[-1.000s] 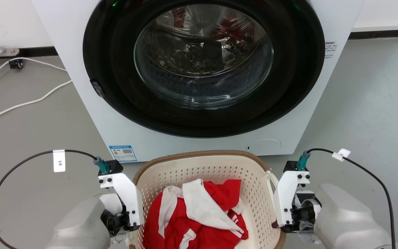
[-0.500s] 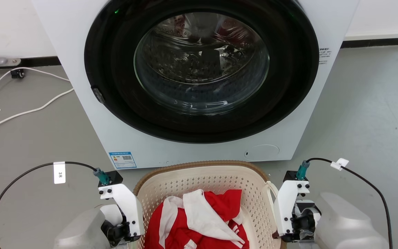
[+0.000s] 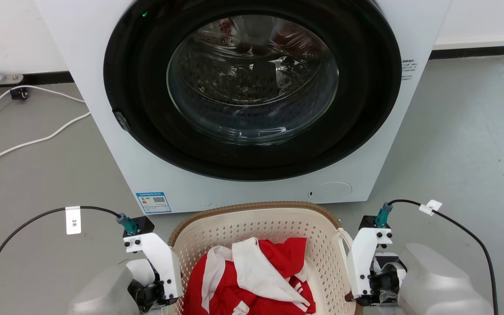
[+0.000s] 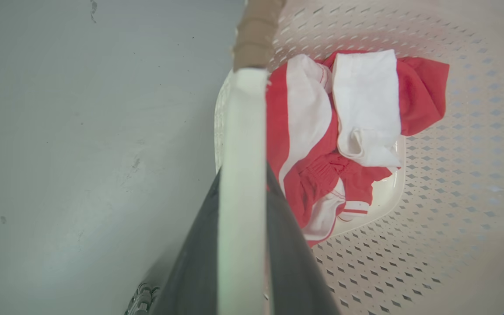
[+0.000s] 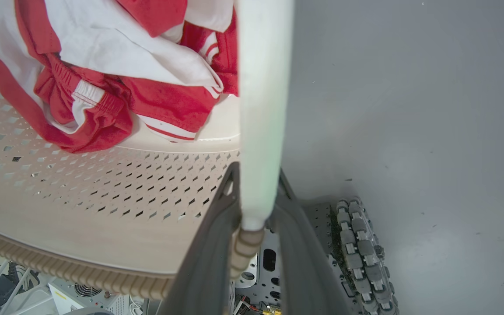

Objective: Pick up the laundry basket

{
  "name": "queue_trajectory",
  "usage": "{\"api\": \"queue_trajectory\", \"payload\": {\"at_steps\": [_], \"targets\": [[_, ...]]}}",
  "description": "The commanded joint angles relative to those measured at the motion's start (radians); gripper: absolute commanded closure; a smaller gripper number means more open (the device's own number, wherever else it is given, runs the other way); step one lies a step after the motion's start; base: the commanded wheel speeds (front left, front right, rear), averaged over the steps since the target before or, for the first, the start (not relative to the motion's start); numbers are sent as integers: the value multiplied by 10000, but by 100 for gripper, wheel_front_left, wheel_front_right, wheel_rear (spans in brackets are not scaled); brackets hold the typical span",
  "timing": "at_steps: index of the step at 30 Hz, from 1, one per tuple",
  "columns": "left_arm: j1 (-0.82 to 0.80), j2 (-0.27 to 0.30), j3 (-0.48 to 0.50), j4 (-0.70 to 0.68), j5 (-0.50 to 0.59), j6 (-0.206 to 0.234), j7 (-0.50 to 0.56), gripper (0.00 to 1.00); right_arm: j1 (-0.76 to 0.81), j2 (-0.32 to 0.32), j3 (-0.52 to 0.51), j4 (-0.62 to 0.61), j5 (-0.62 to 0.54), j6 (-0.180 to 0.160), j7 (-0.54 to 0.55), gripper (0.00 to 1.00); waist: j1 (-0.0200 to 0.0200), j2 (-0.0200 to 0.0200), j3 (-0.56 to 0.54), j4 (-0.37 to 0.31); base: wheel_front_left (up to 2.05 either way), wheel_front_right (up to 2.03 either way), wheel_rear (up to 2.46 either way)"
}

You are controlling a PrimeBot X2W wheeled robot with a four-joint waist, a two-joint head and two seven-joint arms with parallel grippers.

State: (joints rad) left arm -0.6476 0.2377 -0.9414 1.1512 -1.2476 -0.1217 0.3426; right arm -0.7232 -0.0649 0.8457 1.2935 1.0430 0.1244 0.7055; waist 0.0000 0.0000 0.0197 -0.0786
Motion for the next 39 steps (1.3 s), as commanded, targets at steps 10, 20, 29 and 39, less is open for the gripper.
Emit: {"api": "queue_trajectory", "payload": {"at_steps": [10, 20, 29, 39], "targets": [[-103, -352, -90, -136, -282, -164, -65, 100, -76, 264, -83, -104, -96, 116, 24, 100, 0, 0, 24, -2, 0, 0, 0], [-147, -382, -176, -91, -381, -164, -118, 100, -138, 264, -22, -104, -29, 116, 5, 100, 0, 0, 47, 14, 0, 0, 0], [-171, -367, -253, -73, -501, -164, -187, 100, -138, 266, 43, -105, 90, 116, 52, 100, 0, 0, 72, 22, 0, 0, 0], [-129, -325, -347, -89, -614, -165, -215, 100, -107, 268, 122, -107, 189, 116, 65, 100, 0, 0, 82, 3, 0, 0, 0]]}}
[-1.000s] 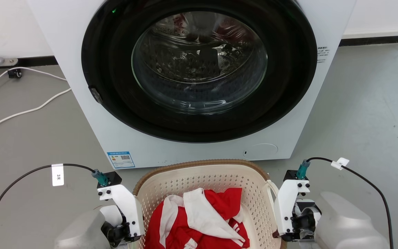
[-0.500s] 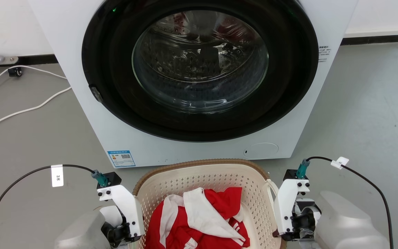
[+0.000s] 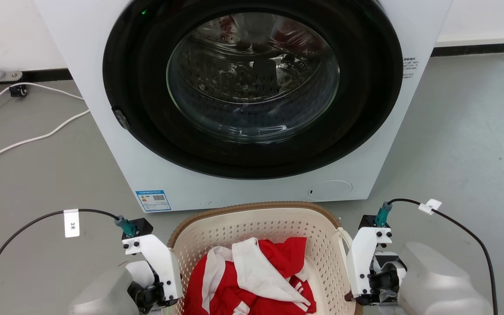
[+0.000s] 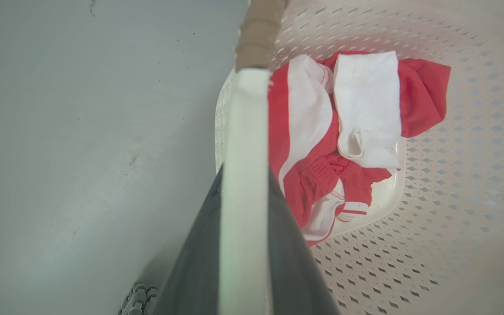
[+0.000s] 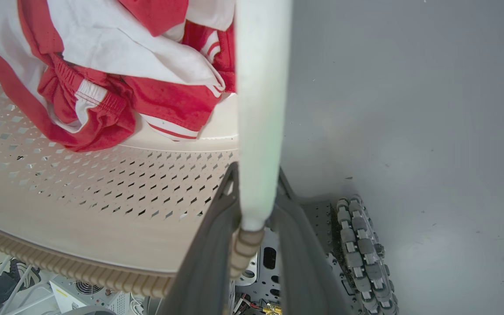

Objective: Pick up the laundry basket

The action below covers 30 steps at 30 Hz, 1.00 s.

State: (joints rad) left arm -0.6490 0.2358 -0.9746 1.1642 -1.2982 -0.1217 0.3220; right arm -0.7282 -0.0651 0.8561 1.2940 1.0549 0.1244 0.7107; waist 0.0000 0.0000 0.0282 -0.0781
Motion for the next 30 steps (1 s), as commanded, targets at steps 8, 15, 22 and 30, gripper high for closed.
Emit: {"api": "queue_trajectory", "payload": {"at_steps": [8, 15, 22, 30], "targets": [[-75, -282, -88, -226, -188, -165, -46, 100, -35, 270, 122, -114, 231, 116, 7, 100, 0, 0, -13, -6, 0, 0, 0], [-113, -302, -141, -182, -274, -165, -40, 100, -80, 275, 238, -119, 363, 118, 15, 100, 0, 0, 8, -38, 0, 0, 0], [-127, -299, -200, -178, -313, -165, -98, 100, -88, 280, 347, -122, 482, 118, -65, 100, 0, 0, -3, -58, 0, 0, 0], [-110, -311, -259, -143, -387, -165, -126, 100, -59, 280, 430, -122, 577, 118, -30, 100, 0, 0, -17, -42, 0, 0, 0]]}}
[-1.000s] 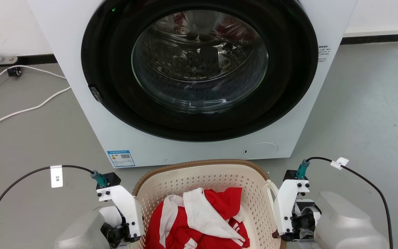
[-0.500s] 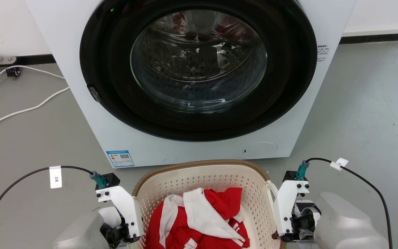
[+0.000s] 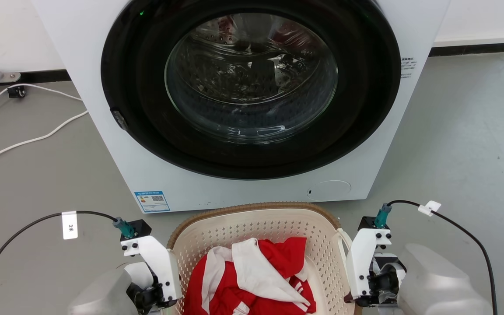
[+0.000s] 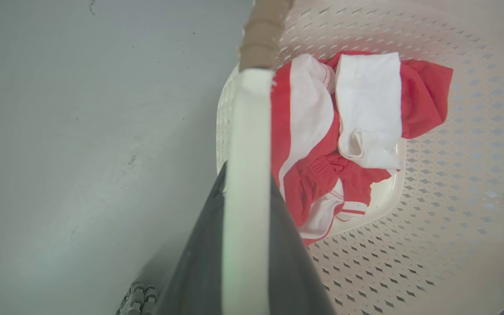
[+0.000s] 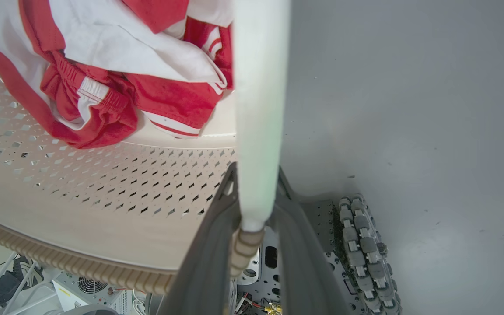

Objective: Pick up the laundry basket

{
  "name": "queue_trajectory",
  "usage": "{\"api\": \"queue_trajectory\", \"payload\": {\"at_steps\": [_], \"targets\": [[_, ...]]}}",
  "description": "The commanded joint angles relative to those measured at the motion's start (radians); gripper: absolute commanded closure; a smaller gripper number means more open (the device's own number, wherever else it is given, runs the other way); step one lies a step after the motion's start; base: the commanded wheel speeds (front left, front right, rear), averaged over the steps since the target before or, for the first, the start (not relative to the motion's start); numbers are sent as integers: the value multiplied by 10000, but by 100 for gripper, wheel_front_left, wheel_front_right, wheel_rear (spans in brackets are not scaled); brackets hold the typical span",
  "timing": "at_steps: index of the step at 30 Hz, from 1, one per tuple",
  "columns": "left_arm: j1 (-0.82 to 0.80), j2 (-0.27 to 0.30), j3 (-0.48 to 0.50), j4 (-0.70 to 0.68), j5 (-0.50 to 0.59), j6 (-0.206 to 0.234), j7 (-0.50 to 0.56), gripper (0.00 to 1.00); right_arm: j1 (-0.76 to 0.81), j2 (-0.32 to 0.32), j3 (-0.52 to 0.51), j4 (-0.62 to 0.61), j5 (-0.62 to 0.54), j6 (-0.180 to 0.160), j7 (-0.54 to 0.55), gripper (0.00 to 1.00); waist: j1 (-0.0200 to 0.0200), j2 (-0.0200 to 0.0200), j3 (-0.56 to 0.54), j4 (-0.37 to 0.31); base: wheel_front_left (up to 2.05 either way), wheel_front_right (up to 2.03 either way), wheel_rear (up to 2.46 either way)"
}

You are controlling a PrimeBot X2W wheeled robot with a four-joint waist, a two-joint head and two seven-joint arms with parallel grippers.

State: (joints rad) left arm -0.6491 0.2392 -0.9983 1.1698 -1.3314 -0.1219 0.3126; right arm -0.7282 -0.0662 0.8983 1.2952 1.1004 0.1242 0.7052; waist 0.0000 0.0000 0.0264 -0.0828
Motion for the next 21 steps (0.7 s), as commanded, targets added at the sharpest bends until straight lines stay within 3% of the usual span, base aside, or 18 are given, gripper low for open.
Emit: {"api": "queue_trajectory", "payload": {"at_steps": [1, 21], "targets": [[-115, -344, -29, -194, -66, -164, -28, 100, -68, 292, 22, -133, 133, 120, 34, 100, 0, 0, 5, 7, 0, 0, 0], [-78, -407, -150, -134, -251, -162, -156, 100, -70, 297, 247, -139, 331, 122, -87, 100, 0, 0, -31, -2, 0, 0, 0]]}}
